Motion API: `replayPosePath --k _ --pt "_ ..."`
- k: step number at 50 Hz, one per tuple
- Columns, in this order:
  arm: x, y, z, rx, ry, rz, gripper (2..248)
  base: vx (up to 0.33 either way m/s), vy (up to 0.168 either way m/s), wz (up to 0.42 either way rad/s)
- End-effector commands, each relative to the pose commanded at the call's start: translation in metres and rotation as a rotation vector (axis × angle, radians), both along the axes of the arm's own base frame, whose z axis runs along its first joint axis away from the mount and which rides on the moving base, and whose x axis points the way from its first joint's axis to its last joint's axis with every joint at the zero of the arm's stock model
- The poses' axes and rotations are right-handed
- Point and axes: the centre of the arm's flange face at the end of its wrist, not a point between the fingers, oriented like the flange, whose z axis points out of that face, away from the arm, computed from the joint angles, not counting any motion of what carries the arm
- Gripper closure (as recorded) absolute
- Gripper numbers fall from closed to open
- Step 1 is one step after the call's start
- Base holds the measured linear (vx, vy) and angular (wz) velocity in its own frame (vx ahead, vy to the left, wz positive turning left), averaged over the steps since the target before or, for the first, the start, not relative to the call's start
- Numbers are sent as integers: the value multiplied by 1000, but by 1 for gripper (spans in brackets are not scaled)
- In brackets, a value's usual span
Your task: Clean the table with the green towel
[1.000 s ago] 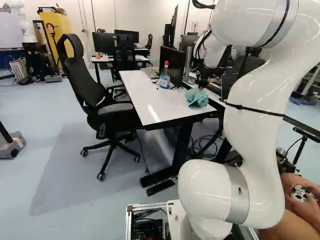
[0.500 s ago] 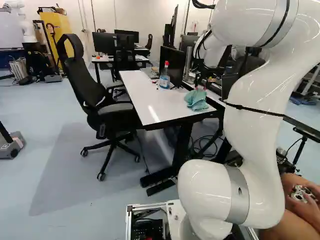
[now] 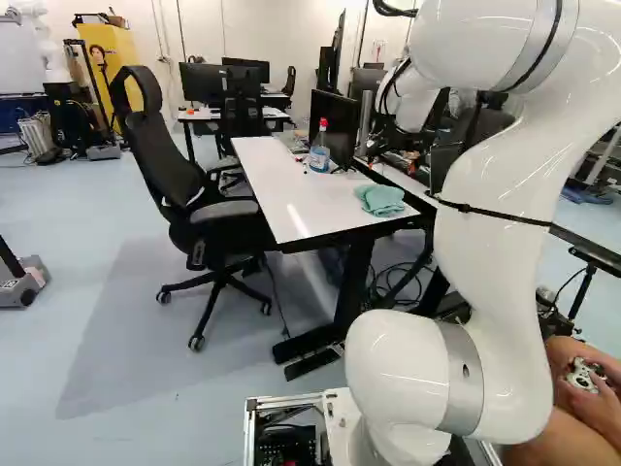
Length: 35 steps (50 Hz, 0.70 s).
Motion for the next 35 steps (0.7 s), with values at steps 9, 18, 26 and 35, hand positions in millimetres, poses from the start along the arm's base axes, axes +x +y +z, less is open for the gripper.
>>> replayPosePath --k 9,18,26,35 --pt "0 0 0 0 0 0 3 0 0 0" --pt "0 0 0 0 0 0 3 0 0 0" --pt "0 1 0 0 -1 1 3 0 0 0" --pt "-2 3 -2 -2 -7 4 3 0 0 0"
